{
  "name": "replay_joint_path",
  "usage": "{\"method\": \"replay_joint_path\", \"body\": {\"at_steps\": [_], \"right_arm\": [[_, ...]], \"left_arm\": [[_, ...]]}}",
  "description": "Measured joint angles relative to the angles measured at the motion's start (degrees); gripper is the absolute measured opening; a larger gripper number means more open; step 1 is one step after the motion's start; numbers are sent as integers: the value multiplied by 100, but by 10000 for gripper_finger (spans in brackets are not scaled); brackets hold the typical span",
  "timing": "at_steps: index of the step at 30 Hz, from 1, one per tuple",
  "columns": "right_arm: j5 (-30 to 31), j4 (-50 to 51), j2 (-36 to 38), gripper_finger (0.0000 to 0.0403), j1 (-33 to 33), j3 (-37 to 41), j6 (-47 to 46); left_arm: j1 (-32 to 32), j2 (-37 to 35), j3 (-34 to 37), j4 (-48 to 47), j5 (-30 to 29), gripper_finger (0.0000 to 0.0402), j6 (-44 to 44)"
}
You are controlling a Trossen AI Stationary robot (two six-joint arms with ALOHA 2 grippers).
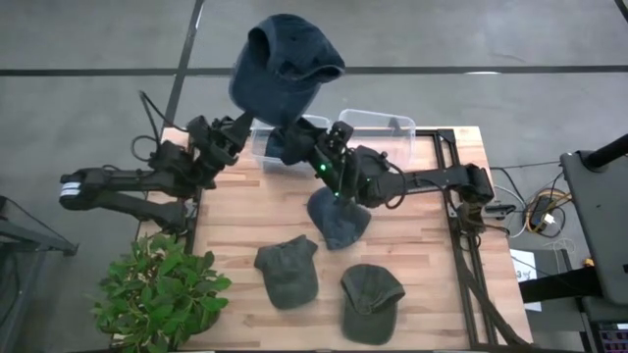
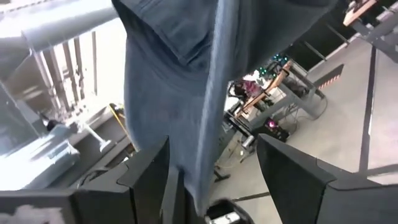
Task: Pick & Place hat
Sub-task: Put the bottom blue cap into the left transparent bin
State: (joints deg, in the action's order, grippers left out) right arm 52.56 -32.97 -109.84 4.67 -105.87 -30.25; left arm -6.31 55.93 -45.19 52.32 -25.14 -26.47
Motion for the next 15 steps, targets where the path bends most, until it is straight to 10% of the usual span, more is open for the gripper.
{"method": "replay_joint_path", "body": {"at_steps": [5, 10, 15], "right_arm": [[-211, 110, 0, 194, -126, 64, -409], [-643, 143, 0, 42, -205, 12, -389], [-726, 615, 49, 13, -237, -143, -338]], "left_arm": [[0, 63, 0, -18, 73, 2, 0], [-40, 32, 0, -12, 237, 7, -1], [-127, -70, 0, -71, 399, 10, -32]]}}
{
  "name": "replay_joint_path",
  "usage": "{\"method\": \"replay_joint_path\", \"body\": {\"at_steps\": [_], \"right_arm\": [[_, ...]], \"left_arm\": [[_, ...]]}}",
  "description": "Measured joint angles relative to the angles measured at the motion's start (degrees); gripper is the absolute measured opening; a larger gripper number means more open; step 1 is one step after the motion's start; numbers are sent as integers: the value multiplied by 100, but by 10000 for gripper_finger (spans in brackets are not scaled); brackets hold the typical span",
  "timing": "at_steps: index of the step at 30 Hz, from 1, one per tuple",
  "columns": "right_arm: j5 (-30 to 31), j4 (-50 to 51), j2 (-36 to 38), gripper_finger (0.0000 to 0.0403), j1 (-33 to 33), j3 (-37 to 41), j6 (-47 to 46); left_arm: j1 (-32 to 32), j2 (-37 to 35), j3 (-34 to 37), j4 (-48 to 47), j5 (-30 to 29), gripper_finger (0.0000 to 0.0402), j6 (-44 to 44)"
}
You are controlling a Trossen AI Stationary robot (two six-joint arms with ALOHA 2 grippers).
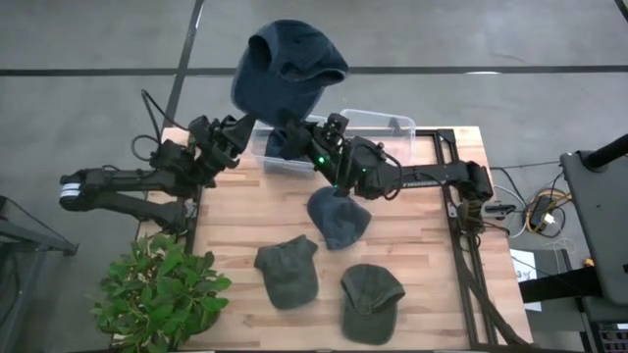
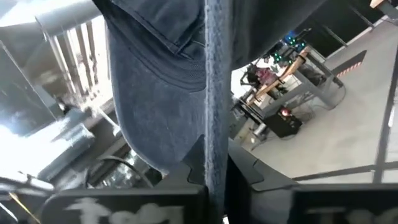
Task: Pick & Place hat
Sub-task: Put the bottom blue cap into the left transparent bin
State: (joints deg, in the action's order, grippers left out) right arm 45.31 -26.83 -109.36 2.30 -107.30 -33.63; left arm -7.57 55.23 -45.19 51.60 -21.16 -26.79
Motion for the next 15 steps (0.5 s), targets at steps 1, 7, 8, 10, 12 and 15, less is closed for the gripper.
{"method": "replay_joint_path", "body": {"at_steps": [1, 7, 8, 10, 12, 15], "right_arm": [[-49, 163, 27, 12, -21, -43, -4], [-466, 1504, 195, 11, -69, -505, 67], [-485, 1819, 199, 10, -72, -645, 111], [-539, 2489, 203, 10, -96, -958, 239], [-782, 3214, 203, 10, -157, -1297, 250], [-998, 3828, 188, 9, -215, -1677, 318]], "left_arm": [[-24, -31, 0, -42, 76, 10, -48], [-194, -450, 0, -812, 834, 12, -441], [-194, -537, 0, -1023, 839, 12, -443], [-208, -694, 0, -1448, 873, 13, -408], [-208, -841, 0, -1847, 917, 13, -362], [-205, -955, 0, -2101, 1012, 13, -319]]}}
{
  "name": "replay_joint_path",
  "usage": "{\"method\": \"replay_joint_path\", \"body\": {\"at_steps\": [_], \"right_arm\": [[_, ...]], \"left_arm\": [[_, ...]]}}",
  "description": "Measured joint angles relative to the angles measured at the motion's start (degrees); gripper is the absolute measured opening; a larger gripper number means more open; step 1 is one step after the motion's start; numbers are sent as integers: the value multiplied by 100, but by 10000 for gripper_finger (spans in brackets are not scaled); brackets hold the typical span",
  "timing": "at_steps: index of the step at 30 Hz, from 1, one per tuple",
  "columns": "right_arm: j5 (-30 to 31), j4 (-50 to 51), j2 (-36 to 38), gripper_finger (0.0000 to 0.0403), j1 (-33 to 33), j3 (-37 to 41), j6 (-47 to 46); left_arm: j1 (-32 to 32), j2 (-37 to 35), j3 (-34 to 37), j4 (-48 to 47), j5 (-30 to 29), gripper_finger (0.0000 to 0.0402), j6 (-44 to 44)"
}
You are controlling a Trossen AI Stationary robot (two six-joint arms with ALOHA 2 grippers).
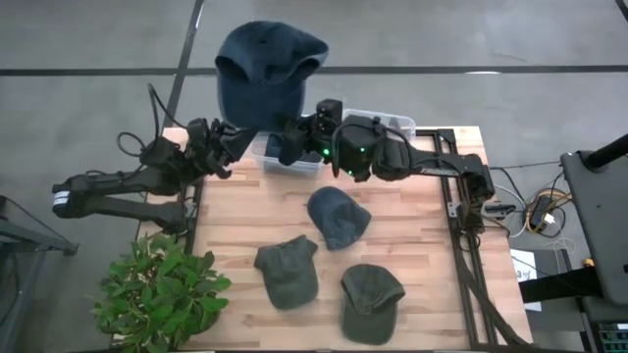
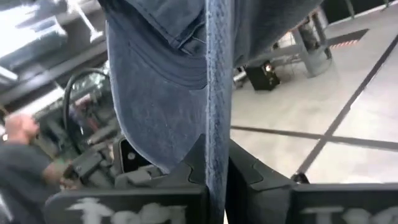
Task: Pick & Place hat
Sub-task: Put the bottom blue cap into the left transparent bin
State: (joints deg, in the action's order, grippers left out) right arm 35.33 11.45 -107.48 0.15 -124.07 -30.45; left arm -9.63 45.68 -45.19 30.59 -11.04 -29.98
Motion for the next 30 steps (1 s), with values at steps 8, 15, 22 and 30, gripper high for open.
{"method": "replay_joint_path", "body": {"at_steps": [8, 15, 22, 30], "right_arm": [[116, 116, 43, 9, -189, -225, 127], [-79, 259, 92, 9, -336, -292, 64], [-1223, 1454, 140, 9, -861, -671, -492], [-3562, 3411, 63, 10, -1780, -835, -965]], "left_arm": [[-17, 18, -2, 174, 585, 15, -1083], [-14, -10, 30, 3, 1106, 67, -1328], [-13, -386, 31, -1360, 2006, 98, -975], [-13, -812, 37, -2364, 2199, 99, -897]]}}
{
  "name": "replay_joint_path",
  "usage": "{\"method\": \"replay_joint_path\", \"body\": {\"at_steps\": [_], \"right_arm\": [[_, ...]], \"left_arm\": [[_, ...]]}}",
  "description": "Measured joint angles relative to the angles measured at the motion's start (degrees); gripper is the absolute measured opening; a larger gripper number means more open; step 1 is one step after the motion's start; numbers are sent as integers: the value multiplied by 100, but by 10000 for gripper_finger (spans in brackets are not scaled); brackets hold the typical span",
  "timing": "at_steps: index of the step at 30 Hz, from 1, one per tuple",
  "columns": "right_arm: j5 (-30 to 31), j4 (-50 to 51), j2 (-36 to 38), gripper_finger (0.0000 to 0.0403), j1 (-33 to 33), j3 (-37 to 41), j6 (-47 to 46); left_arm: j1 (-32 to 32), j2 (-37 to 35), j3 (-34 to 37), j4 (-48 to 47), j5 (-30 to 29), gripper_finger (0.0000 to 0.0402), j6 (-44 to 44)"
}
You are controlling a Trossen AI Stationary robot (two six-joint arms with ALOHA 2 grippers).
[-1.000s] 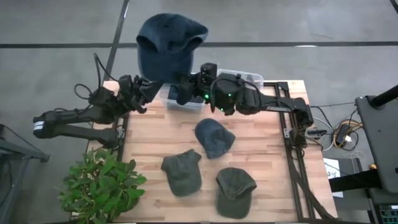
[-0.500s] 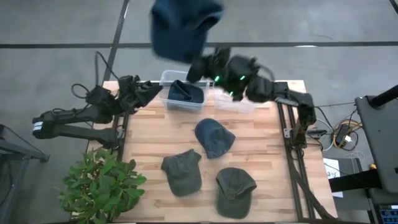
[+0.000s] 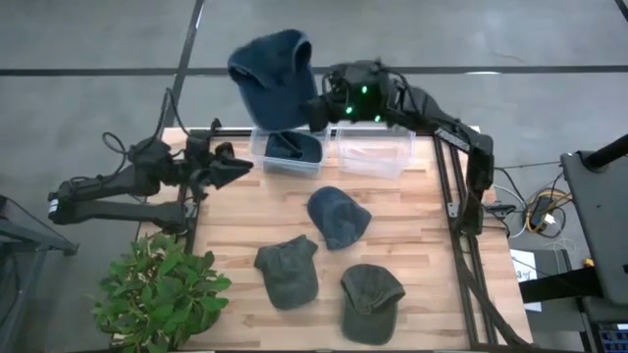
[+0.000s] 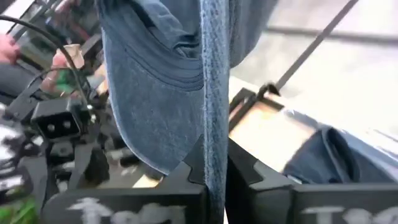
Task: Pick & Place hat
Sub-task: Put the bottom blue cap into the left transparent bin
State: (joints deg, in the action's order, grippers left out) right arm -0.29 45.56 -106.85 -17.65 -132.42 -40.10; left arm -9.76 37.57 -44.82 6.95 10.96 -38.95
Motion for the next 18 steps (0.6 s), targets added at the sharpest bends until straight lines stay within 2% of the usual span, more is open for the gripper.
{"method": "replay_joint_path", "body": {"at_steps": [4, 7, 12, 18], "right_arm": [[-1280, 488, 42, 10, -548, 70, 150], [-1851, 860, 4, 11, -877, 200, 522], [-2609, 1085, 16, 11, -1400, 363, 1401], [-3015, 1133, 2, 11, -1747, 744, 2132]], "left_arm": [[0, -102, 0, -178, -42, 99, 139], [0, -149, 7, -198, -109, 99, 141], [-1, -211, 13, -192, -214, 99, 143], [0, -215, 13, -196, -355, 99, -34]]}}
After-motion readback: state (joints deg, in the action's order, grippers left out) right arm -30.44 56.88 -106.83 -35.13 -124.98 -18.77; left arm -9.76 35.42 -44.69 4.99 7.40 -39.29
